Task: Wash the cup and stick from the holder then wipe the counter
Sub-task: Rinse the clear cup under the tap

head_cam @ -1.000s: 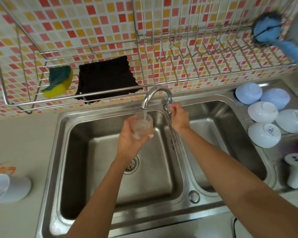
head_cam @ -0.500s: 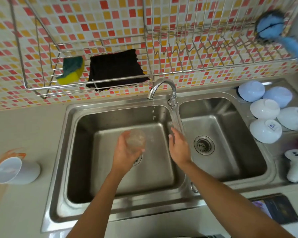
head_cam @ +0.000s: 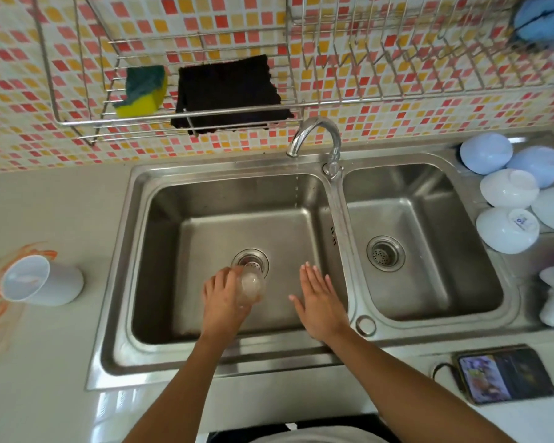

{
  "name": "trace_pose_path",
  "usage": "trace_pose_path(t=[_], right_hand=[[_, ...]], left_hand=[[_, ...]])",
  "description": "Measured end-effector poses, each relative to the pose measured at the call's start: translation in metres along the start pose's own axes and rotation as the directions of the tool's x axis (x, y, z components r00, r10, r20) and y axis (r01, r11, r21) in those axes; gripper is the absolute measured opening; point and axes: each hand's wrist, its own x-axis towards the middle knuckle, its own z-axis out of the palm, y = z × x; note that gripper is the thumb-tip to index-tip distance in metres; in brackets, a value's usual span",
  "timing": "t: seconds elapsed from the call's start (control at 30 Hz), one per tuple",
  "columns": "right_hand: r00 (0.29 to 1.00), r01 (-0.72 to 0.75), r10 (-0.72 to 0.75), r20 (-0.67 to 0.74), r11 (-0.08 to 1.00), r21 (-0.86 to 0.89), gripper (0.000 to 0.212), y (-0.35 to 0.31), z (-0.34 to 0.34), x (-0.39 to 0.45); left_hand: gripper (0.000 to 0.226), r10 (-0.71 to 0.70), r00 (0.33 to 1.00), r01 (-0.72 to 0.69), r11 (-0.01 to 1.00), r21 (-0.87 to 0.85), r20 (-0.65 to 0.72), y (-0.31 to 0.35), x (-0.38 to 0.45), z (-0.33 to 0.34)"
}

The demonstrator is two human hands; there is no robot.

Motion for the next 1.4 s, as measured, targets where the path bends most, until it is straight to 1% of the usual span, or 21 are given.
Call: trace_pose_path(t=[0.17, 0.23, 0.33, 0.43, 0.53, 0.63, 0.77, 0.83, 0.9, 0.97, 1.07, 1.13, 1.17, 1.23, 1.3, 1.37, 1.4], right_hand=[[1.000, -0.011, 0.011, 0.010, 1.000, 0.008, 0.071, -0.001, -0.002, 0.000], [1.000, -0.011, 0.010, 0.010, 1.000, 0.007, 0.070, -0.002, -0.003, -0.001], [1.000, -0.010, 0.010, -0.004, 1.000, 0.017, 0.070, -0.002, -0.004, -0.001], [1.000, -0.013, 0.014, -0.023, 0.999, 0.031, 0.071, -0.002, -0.003, -0.001], [0.999, -0.014, 0.015, -0.031, 0.999, 0.040, 0.069, -0.002, -0.002, -0.002], [1.000, -0.015, 0.016, -0.020, 0.999, 0.044, 0.069, -0.003, -0.004, -0.002], [1.000, -0.013, 0.014, -0.019, 0.999, 0.053, 0.069, -0.003, -0.005, -0.002], [1.000, -0.013, 0.014, -0.021, 0.998, 0.055, 0.069, -0.004, -0.005, -0.003], [1.000, -0.011, 0.012, -0.023, 0.998, 0.059, 0.069, -0.004, -0.006, -0.003], [1.000, -0.010, 0.011, -0.021, 0.998, 0.059, 0.069, -0.004, -0.008, -0.004], [1.000, -0.012, 0.014, -0.024, 0.998, 0.063, 0.072, -0.005, -0.008, -0.005], [0.999, -0.015, 0.018, -0.037, 0.997, 0.071, 0.073, -0.005, -0.008, -0.005], [0.998, -0.016, 0.020, -0.052, 0.996, 0.089, 0.073, -0.005, -0.008, -0.005], [0.994, -0.024, 0.043, -0.104, 0.983, 0.180, 0.071, -0.009, -0.012, -0.004], [0.982, -0.033, 0.091, -0.168, 0.947, 0.320, 0.069, -0.022, -0.025, -0.002], [0.959, 0.003, 0.118, -0.258, 0.906, 0.422, 0.068, -0.044, -0.048, 0.004], [0.940, 0.045, 0.114, -0.322, 0.893, 0.449, 0.067, -0.058, -0.064, 0.008]], left_hand=[[0.083, 0.021, 1.000, -0.024, 0.969, 0.247, 0.015, -0.004, 0.000, 0.001], [0.085, 0.038, 0.999, -0.041, 0.954, 0.298, 0.016, -0.006, 0.002, 0.003], [0.086, 0.048, 0.999, -0.051, 0.933, 0.357, 0.018, -0.008, 0.002, 0.004], [0.083, 0.068, 0.998, -0.055, 0.906, 0.421, -0.015, -0.009, 0.002, 0.004], [0.089, 0.118, 0.991, -0.075, 0.880, 0.469, -0.064, -0.013, 0.003, 0.002], [0.097, 0.186, 0.979, -0.119, 0.855, 0.505, -0.084, -0.016, 0.003, -0.002], [0.095, 0.255, 0.959, -0.152, 0.833, 0.532, -0.124, -0.019, 0.008, -0.009], [0.095, 0.267, 0.952, -0.150, 0.833, 0.532, -0.149, -0.020, 0.011, -0.012], [0.089, 0.233, 0.955, -0.116, 0.864, 0.491, -0.184, -0.021, 0.014, -0.017], [0.082, 0.130, 0.970, -0.044, 0.925, 0.379, -0.207, -0.020, 0.018, -0.021], [0.080, -0.057, 0.981, 0.076, 0.993, 0.095, -0.188, -0.018, 0.021, -0.028], [0.078, -0.156, 0.971, 0.144, 0.986, -0.081, -0.180, -0.015, 0.023, -0.035], [0.078, -0.185, 0.965, 0.160, 0.977, -0.144, -0.185, -0.015, 0.023, -0.040], [0.078, -0.201, 0.956, 0.147, 0.959, -0.242, -0.214, -0.016, 0.020, -0.052], [0.079, -0.186, 0.951, 0.103, 0.943, -0.315, -0.248, -0.019, 0.016, -0.065], [0.079, -0.158, 0.948, 0.053, 0.935, -0.350, -0.278, -0.024, 0.011, -0.079], [0.079, -0.148, 0.946, 0.036, 0.932, -0.362, -0.287, -0.026, 0.010, -0.086]])
